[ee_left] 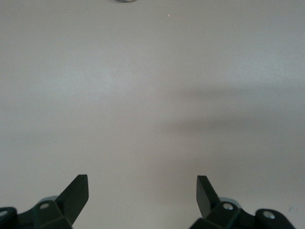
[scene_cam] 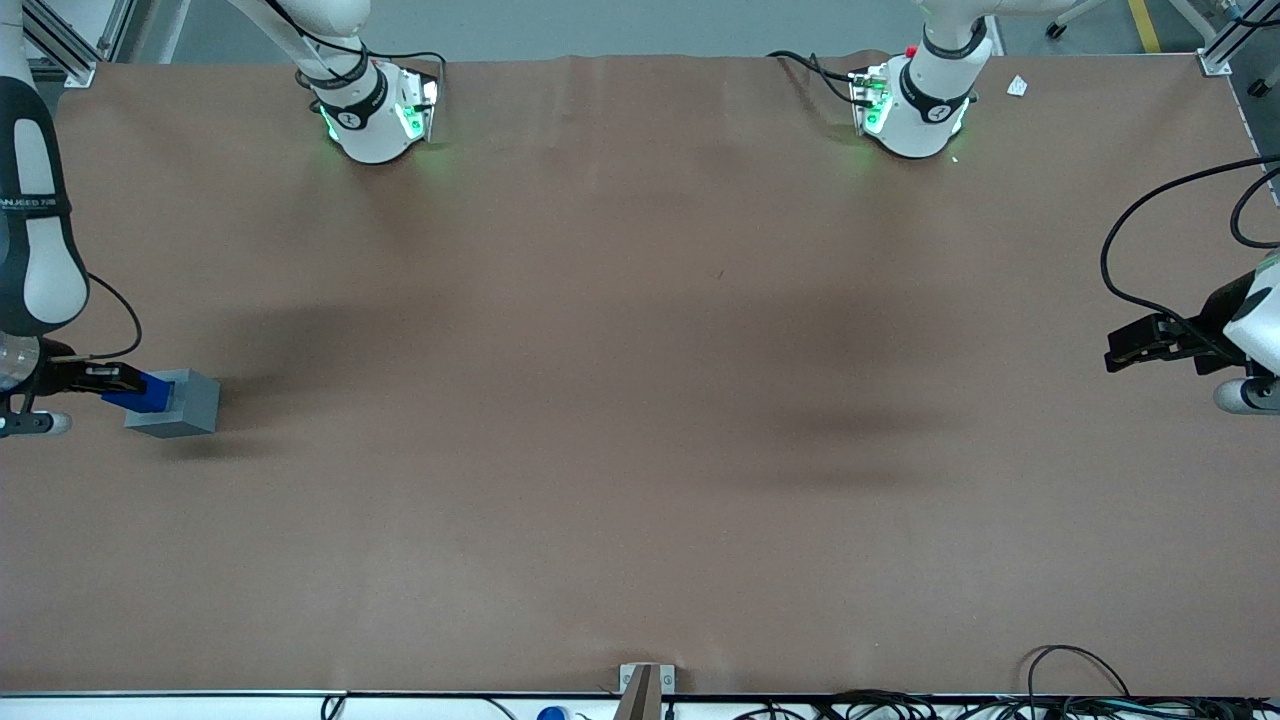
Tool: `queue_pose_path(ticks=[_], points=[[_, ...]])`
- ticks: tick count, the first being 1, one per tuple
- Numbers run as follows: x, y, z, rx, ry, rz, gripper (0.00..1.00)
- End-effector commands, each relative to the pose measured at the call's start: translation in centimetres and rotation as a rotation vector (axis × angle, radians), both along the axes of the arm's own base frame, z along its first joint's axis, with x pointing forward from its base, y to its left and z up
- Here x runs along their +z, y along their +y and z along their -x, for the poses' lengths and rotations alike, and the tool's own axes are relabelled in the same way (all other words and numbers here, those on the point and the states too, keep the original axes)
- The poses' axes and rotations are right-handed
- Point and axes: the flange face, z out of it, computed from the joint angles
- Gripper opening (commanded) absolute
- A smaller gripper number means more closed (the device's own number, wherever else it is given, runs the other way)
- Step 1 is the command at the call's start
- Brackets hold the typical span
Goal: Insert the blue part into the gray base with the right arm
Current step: 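Lower the blue block into the gray base's opening and press it in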
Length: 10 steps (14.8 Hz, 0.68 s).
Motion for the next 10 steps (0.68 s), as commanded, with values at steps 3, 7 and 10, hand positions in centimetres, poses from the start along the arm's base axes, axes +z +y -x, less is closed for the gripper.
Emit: queue_pose_path(ticks=[3,7,10], points=[[-0.57,0.07,-0.23,-0.001,0.018,-0.021,0.0],[-0.63,0.09,-0.38,0.005,0.025,-0.021,0.0],[-0.47,-0.19,-0.69,0.013,0.021,-0.014,0.0]])
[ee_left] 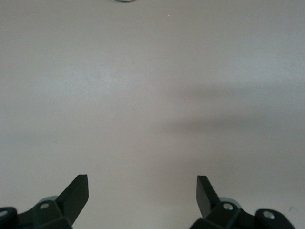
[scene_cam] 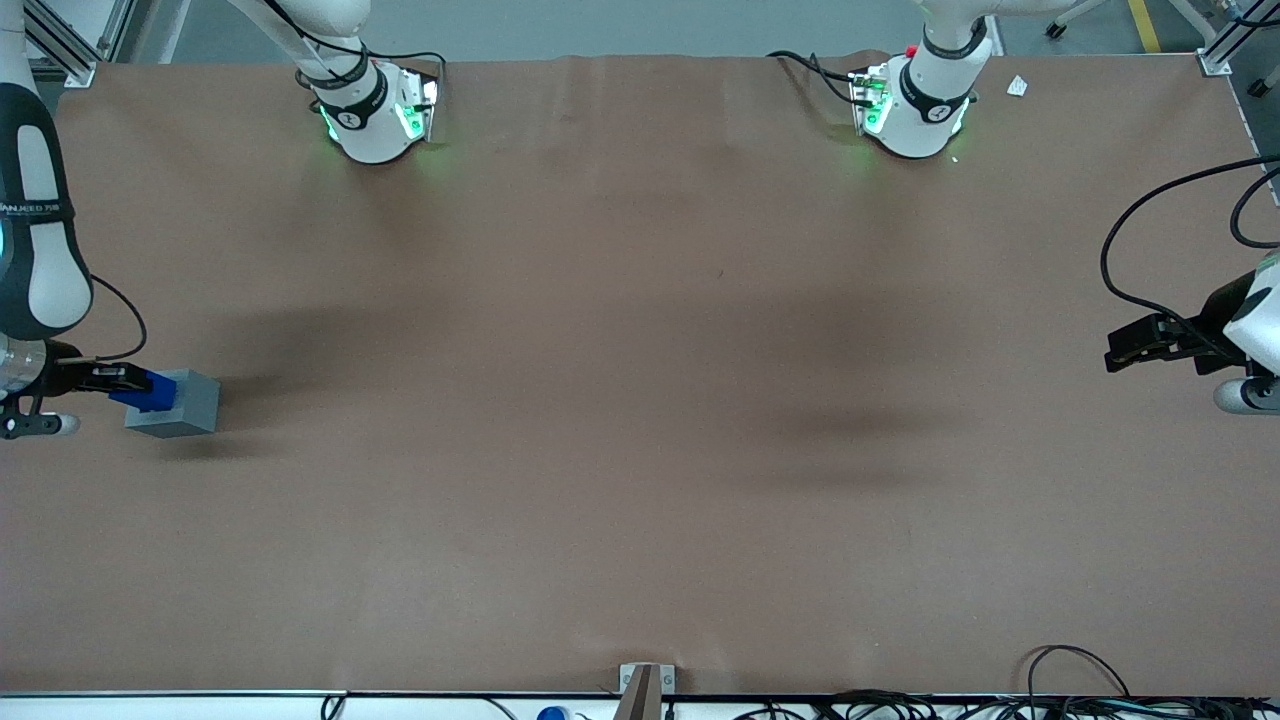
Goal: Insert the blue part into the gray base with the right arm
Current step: 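Lower the blue block into the gray base's opening and press it in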
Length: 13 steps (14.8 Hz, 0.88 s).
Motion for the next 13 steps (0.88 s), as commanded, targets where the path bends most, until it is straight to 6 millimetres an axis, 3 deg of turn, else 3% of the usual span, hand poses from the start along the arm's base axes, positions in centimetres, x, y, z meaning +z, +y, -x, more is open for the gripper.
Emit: queue_pose_path(ticks=[1,13], points=[[0.13,-0.35,-0.6,0.011,0.007,-0.008,0.0],[-0.34,-0.62,-0.69,0.012,0.016,-0.011,0.0]])
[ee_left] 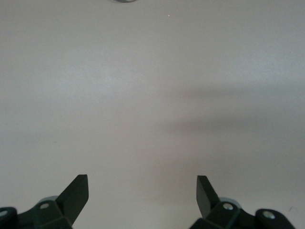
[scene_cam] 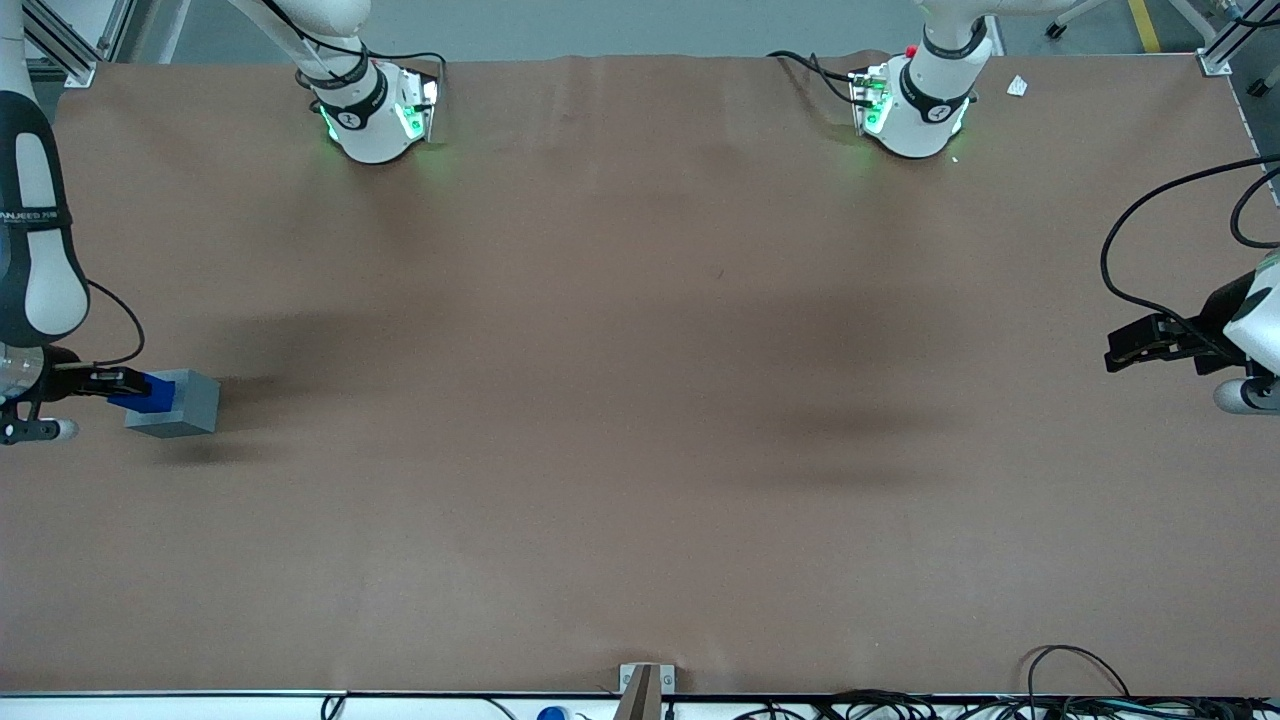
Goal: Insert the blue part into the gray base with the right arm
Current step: 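Lower the blue block into the gray base's opening and press it in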
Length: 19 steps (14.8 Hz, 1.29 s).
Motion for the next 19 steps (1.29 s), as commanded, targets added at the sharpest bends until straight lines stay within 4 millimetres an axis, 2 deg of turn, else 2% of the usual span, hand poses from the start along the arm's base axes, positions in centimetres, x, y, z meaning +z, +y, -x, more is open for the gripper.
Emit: queue_pose_path(ticks=[1,19], points=[[0.01,-0.45,-0.15,0.009,0.005,-0.006,0.0],[0.01,-0.67,-0.12,0.058,0.012,-0.014,0.0]])
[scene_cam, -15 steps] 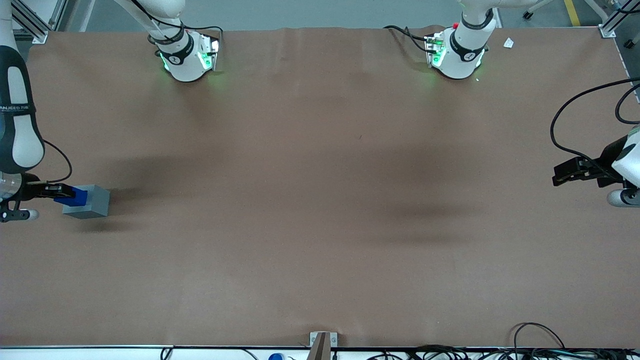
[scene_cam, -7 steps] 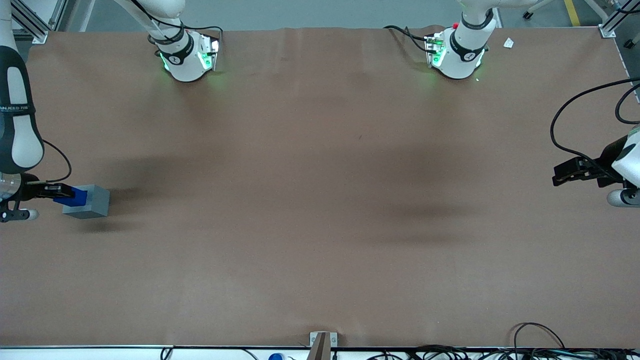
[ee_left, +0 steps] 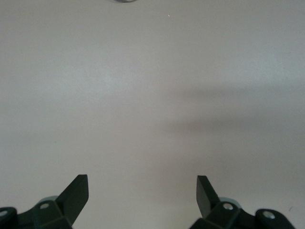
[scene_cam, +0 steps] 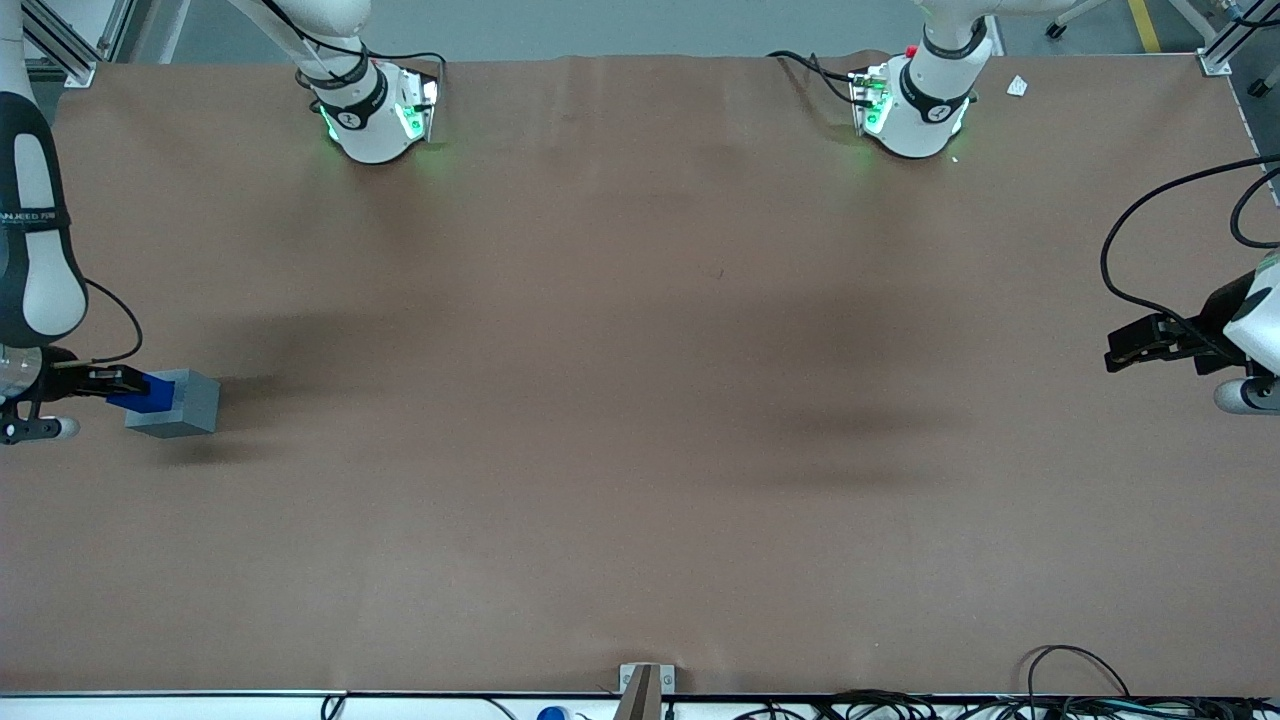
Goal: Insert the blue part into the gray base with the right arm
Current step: 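Lower the blue block into the gray base's opening and press it in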
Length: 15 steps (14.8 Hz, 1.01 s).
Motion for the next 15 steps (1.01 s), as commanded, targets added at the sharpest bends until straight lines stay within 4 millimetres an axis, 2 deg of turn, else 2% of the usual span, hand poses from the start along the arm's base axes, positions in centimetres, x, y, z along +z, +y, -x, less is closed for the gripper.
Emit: queue_pose_path(ticks=[1,15], points=[[-0.03,-0.43,-0.08,0.014,0.013,-0.01,0.0],[-0.46,-0.94,-0.8,0.017,0.008,-0.013,0.0]])
